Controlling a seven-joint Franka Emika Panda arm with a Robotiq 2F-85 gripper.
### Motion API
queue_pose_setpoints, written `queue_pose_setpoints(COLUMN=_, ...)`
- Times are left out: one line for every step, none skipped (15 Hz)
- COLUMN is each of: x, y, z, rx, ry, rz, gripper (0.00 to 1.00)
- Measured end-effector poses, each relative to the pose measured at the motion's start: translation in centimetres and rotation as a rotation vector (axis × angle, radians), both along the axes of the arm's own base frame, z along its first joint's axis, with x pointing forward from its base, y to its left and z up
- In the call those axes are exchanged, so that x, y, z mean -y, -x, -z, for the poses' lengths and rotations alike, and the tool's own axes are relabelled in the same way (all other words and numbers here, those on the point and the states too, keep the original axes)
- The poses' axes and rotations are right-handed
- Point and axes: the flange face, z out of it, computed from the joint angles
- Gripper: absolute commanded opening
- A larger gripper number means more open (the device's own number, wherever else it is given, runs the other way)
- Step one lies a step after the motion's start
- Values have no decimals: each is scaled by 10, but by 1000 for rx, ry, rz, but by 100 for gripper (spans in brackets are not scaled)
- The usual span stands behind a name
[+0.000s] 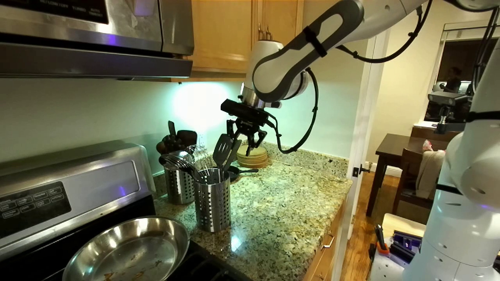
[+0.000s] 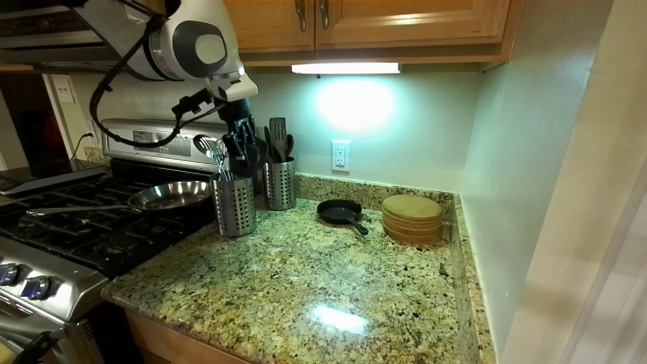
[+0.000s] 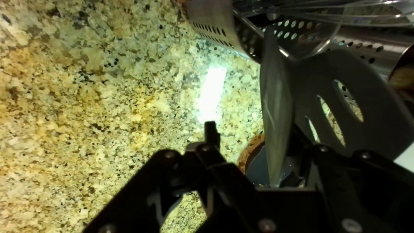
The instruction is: Put the spatula on the counter
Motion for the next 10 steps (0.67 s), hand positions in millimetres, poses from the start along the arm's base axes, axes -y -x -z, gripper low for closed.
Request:
queue_pose_setpoints(x=0, y=0, z=0, rx=1, ry=-2, rz=2, gripper=20)
queue_pose_setpoints(x=1, y=0, z=0, rx=1, ry=-8, rz=7, gripper=13)
queue_pose_setpoints(x=1, y=0, z=0, rx=1, ry=-14, rz=12, gripper=11)
queue_pose_setpoints(x=2, y=0, z=0, rx=0, ry=-21, rz=19, gripper=7)
queue_pose_setpoints(x=3, y=0, z=0, rx=-1, ry=-28, rz=26, gripper=8)
queue_pose_setpoints(x=3, y=0, z=1, rx=-2, ry=-33, rz=31, gripper=6)
queue_pose_setpoints(x=4, y=0, z=1, rx=-2, ry=-39, rz=36, gripper=5)
queue_pose_setpoints(x=4, y=0, z=1, rx=-3, ry=-44, rz=39, gripper=8)
queue_pose_setpoints(x=4, y=0, z=1, rx=-3, ry=-46, rz=41, gripper=9)
queue_pose_setpoints(x=4, y=0, z=1, rx=-3, ry=-47, rz=42, gripper=10)
